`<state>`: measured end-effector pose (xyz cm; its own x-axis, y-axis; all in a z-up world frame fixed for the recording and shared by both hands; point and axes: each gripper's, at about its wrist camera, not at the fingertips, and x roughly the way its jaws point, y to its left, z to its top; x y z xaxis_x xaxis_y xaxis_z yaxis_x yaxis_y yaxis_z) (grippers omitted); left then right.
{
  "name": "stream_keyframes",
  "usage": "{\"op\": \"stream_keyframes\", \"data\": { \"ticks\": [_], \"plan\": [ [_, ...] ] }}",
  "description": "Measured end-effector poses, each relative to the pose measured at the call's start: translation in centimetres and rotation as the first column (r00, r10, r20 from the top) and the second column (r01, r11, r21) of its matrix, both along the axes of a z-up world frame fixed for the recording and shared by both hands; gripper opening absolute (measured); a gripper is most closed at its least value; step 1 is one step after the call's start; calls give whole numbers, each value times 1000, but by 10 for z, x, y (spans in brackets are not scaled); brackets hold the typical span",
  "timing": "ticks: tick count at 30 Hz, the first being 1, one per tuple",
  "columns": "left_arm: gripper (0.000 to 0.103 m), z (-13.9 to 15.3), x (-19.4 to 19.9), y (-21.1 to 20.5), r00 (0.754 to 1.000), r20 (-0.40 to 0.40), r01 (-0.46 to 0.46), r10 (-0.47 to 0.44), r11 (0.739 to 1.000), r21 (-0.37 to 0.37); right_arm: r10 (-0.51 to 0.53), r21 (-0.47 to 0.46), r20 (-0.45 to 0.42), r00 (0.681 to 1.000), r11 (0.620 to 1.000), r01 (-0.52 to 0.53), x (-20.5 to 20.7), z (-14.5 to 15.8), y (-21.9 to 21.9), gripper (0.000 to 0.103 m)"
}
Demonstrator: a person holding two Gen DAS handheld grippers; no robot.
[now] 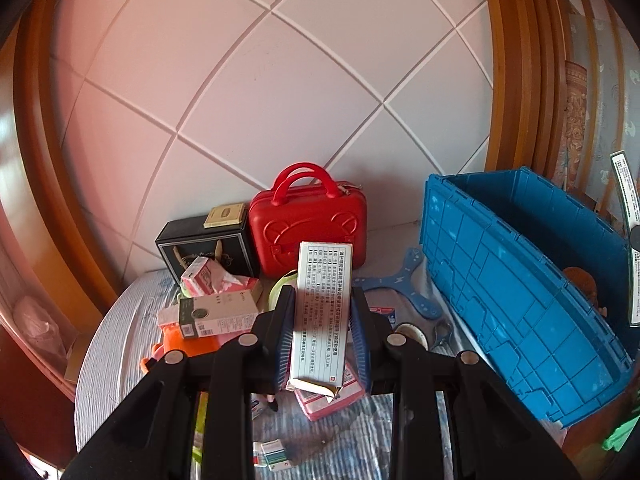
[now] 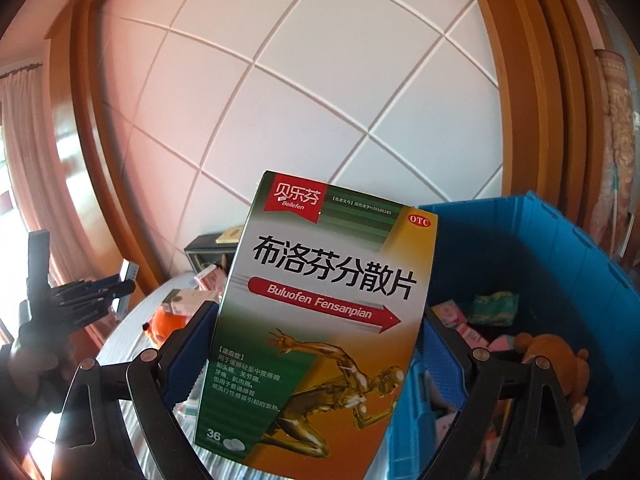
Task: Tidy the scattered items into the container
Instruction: 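Carry the white box and Bulofen box with both tools over the crate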
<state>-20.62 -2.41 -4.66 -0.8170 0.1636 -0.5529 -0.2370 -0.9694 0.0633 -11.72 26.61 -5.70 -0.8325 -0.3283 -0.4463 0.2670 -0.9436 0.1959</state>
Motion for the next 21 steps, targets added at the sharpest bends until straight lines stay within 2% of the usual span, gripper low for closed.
{"op": "stream_keyframes", "data": {
  "ticks": [11, 15, 21],
  "plan": [
    [26, 28, -16, 105, 993, -46, 104, -105, 994, -20, -72, -33, -22, 997, 997, 71, -2, 12, 87, 94],
    [26, 36, -19, 148, 981, -51, 185, -186, 982, -29, -106, -42, -23, 994, 994, 105, -3, 14, 117, 94],
    [26, 41, -24, 213, 965, -56, 255, -257, 966, -34, -151, -54, -15, 988, 987, 150, -3, 11, 159, 94]
  ]
}}
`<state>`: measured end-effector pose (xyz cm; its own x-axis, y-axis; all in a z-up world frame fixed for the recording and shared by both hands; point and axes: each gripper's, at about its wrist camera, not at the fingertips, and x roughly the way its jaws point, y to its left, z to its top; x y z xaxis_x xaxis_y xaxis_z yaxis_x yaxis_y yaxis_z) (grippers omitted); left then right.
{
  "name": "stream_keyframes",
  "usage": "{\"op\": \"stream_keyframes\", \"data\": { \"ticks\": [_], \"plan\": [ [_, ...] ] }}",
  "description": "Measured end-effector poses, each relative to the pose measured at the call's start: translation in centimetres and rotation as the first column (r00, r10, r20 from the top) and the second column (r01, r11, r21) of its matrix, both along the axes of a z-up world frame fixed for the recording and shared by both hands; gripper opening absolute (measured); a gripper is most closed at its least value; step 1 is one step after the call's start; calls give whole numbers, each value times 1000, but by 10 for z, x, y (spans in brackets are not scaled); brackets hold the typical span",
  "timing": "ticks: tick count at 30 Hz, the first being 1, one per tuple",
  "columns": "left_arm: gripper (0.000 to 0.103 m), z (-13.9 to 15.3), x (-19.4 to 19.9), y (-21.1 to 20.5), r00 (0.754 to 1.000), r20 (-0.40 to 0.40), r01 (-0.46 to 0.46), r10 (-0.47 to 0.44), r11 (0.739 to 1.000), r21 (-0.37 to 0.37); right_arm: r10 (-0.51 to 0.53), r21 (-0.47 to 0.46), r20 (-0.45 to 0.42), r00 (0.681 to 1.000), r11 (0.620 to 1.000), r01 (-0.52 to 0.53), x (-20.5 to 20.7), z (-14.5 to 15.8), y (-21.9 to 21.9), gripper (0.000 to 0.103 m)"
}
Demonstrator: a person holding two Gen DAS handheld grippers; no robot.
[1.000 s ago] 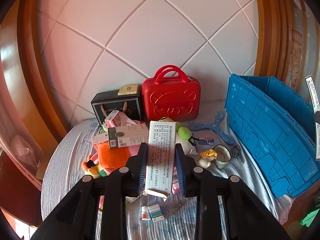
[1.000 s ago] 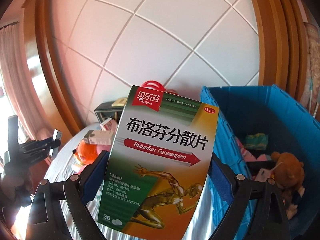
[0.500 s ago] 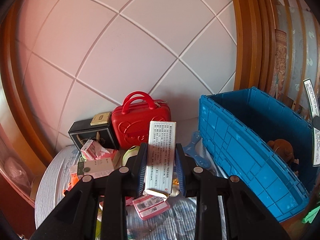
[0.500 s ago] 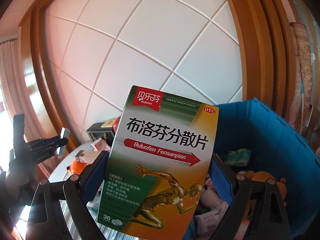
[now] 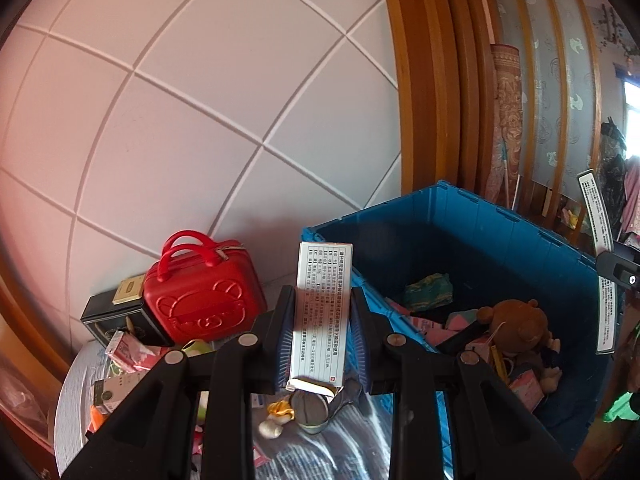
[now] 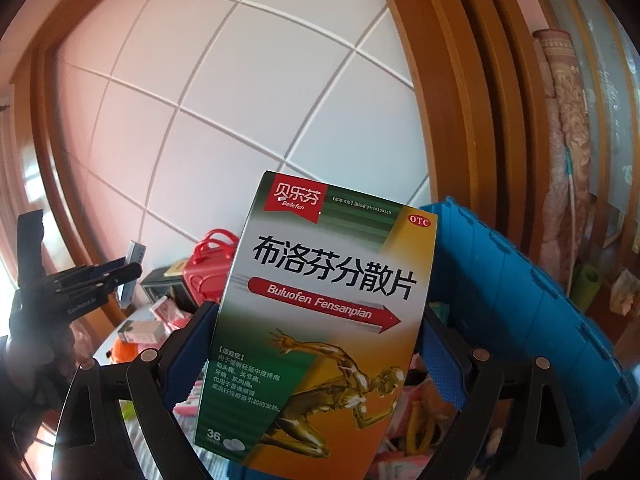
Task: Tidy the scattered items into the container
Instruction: 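Carry the white box and Bulofen box with both tools over the crate, then open the left tool over the crate while the right tool releases the Bulofen box inside, then move both open tools back over the items on the bed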
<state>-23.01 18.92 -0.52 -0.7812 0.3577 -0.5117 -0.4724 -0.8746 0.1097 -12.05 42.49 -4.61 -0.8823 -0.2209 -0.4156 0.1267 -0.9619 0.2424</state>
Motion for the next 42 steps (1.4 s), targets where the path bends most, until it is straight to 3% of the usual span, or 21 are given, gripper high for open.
{"op": "stream_keyframes", "data": {
  "ticks": [9, 20, 30, 33, 34, 35, 36, 37, 42],
  "plan": [
    [26, 5, -8, 85, 993, -10, 118, -119, 993, -19, -64, -14, 30, 998, 998, 64, -7, -11, 53, 94],
    [26, 8, -31, 160, 980, -4, 198, -198, 980, -38, -109, -35, 62, 992, 993, 111, -39, -23, 97, 94],
    [26, 3, -59, 194, 980, 18, 197, -196, 979, -53, -108, -43, 88, 990, 993, 113, -88, -33, 121, 94],
    [28, 5, -72, 191, 988, 23, 152, -152, 988, -2, -107, -40, 86, 990, 993, 111, -101, -35, 123, 95],
    [45, 5, -77, 190, 991, 31, 133, -133, 991, 9, -109, -41, 85, 990, 993, 113, -105, -36, 124, 96],
    [81, 5, -82, 188, 992, 47, 119, -119, 993, 19, -112, -40, 91, 990, 992, 116, -111, -38, 125, 102],
    [96, 5, -85, 185, 993, 55, 102, -104, 994, 35, -119, -36, 98, 988, 992, 123, -115, -39, 127, 103],
    [103, 5, -86, 180, 995, 50, 83, -86, 995, 53, -128, -35, 103, 986, 991, 132, -117, -41, 126, 103],
    [103, -2, -87, 162, 998, 52, 41, -42, 999, 25, -130, -47, 112, 985, 990, 136, -121, -47, 130, 103]
  ]
}}
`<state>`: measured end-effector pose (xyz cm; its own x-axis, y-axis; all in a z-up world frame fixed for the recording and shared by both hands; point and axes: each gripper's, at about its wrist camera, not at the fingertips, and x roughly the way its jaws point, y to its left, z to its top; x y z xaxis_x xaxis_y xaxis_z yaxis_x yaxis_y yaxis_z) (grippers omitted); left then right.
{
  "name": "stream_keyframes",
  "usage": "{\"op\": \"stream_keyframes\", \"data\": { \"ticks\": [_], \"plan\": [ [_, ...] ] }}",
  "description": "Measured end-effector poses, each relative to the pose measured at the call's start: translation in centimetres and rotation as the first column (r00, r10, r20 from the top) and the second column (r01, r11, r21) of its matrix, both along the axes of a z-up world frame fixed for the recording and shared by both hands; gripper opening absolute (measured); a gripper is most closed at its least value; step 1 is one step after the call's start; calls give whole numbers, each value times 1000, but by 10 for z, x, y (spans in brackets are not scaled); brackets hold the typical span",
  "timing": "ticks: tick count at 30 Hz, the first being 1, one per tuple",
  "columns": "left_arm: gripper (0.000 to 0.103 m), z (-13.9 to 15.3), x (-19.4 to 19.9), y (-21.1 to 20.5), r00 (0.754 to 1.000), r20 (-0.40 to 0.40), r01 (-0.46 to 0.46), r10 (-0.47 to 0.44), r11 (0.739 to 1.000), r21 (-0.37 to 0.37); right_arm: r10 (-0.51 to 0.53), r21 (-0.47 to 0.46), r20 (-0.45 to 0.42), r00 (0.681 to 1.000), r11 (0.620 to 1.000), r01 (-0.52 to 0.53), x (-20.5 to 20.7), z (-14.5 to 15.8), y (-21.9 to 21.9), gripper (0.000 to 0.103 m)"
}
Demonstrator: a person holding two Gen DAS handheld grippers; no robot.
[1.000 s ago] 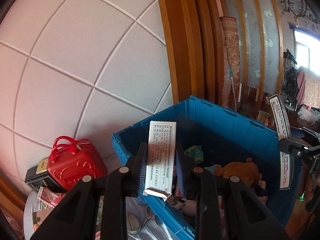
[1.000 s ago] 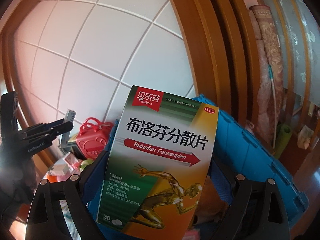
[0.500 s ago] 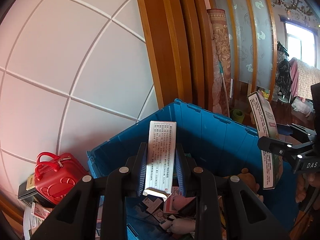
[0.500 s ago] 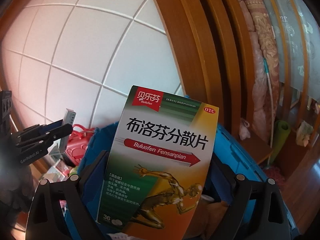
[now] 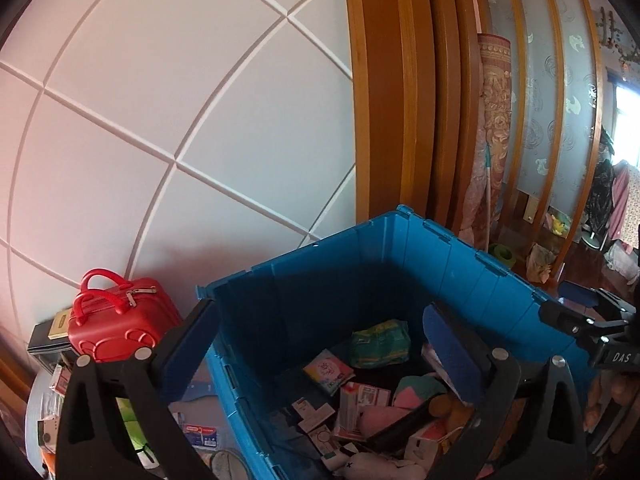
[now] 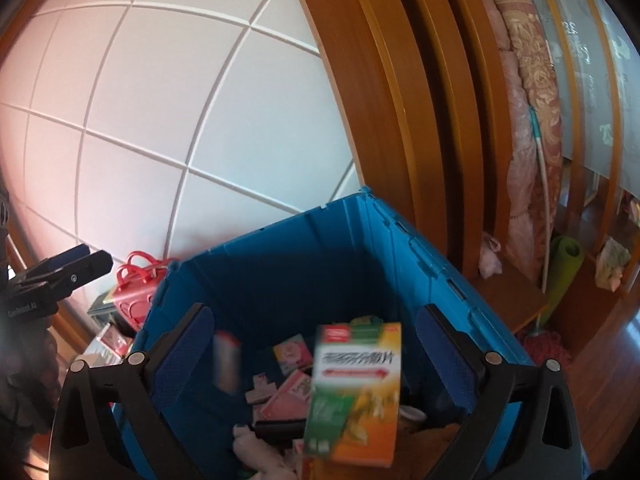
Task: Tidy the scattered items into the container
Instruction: 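Move both open tools back over the items on the bed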
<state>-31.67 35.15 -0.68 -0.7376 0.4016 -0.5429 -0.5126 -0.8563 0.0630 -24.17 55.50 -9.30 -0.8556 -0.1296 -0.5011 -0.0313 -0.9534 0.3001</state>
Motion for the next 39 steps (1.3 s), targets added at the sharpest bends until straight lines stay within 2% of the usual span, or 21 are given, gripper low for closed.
{"op": "stream_keyframes", "data": {
  "ticks": [8, 16, 21, 27, 39],
  "plan": [
    [103, -14, 12, -54, 994, 33, -102, 102, 995, -1, 32, -14, -6, 999, 999, -32, 11, 2, -8, 103],
    [103, -28, 45, -121, 979, 56, -195, 194, 981, 11, 113, 6, -39, 993, 994, -113, 32, 22, -52, 103],
    [103, -44, 68, -168, 969, 81, -235, 232, 972, 31, 174, 32, -62, 983, 985, -172, 50, 35, -93, 103],
    [103, -67, 91, -246, 948, 127, -297, 291, 954, 30, 222, 75, -61, 973, 973, -218, 65, 47, -152, 103],
    [103, -109, 115, -421, 875, 201, -450, 441, 893, -1, 312, 109, -15, 950, 945, -309, 81, 38, -289, 103]
  ]
}}
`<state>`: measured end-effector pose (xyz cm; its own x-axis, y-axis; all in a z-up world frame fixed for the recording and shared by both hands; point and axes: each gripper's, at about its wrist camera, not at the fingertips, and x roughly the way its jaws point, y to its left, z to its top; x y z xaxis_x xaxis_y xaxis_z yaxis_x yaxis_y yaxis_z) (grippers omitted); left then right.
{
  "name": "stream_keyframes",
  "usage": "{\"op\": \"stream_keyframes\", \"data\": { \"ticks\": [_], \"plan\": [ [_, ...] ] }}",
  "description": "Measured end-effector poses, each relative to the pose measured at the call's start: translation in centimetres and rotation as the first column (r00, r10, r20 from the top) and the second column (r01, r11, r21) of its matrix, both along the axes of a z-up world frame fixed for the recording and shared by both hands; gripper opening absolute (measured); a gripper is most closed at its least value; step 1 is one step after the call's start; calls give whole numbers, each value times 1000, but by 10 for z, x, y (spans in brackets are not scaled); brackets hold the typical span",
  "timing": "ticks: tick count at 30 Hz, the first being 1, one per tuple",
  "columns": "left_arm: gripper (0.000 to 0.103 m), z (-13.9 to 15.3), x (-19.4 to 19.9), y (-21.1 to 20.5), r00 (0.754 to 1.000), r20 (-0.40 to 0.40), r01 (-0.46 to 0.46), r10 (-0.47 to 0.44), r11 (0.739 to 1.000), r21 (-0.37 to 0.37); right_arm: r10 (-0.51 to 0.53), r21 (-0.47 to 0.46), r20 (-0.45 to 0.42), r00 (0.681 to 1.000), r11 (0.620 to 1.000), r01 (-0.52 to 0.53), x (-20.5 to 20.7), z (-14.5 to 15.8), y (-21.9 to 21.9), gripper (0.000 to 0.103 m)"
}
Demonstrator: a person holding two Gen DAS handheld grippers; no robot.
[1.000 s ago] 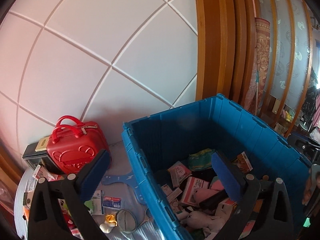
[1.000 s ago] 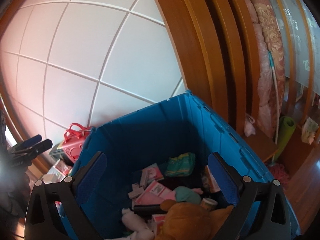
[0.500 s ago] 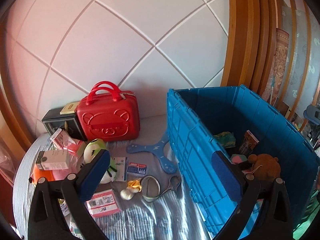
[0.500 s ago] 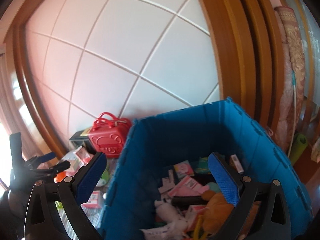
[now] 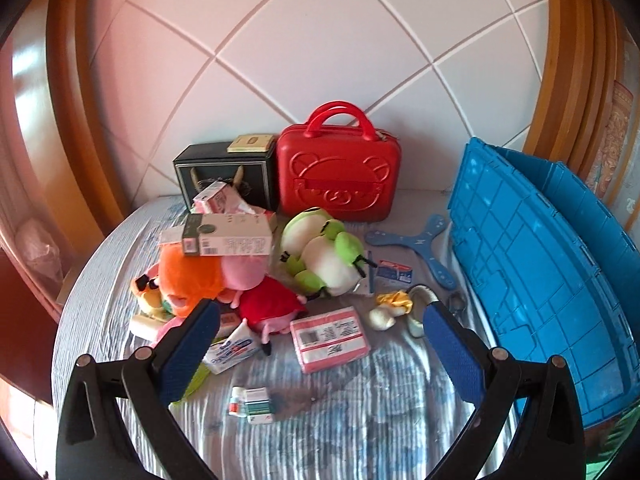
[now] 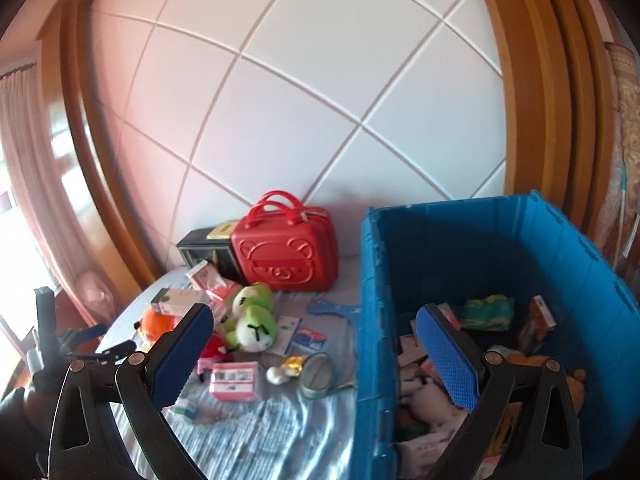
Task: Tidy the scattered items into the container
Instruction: 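Move both open tools back over the items on the bed, then grasp the pink-and-green wipes pack with the left tool while the right tool grasps the pink-and-white pack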
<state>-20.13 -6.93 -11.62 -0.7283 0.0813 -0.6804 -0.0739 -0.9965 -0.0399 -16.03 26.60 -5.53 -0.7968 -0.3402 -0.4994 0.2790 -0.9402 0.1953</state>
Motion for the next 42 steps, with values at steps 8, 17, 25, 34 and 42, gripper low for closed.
{"op": "stream_keyframes", "data": {
  "ticks": [8, 17, 25, 34, 42],
  "plan": [
    [103, -32, 6, -74, 998, 55, -36, 37, 999, -24, 70, 32, 55, 996, 997, -72, -3, -28, -90, 103],
    [103, -91, -8, -150, 987, 154, -45, 52, 998, -45, 130, 83, 151, 980, 986, -143, -16, -78, -177, 103],
    [103, -151, -31, -201, 969, 242, -34, 49, 997, -66, 128, 128, 243, 962, 978, -162, -30, -131, -234, 103],
    [103, -207, -63, -222, 962, 266, 95, -61, 989, -115, 124, 183, 322, 939, 965, -190, -45, -181, -277, 103],
    [103, -267, -95, -215, 932, 319, 229, -170, 961, -157, 108, 210, 386, 916, 957, -201, -51, -216, -299, 103]
  ]
}}
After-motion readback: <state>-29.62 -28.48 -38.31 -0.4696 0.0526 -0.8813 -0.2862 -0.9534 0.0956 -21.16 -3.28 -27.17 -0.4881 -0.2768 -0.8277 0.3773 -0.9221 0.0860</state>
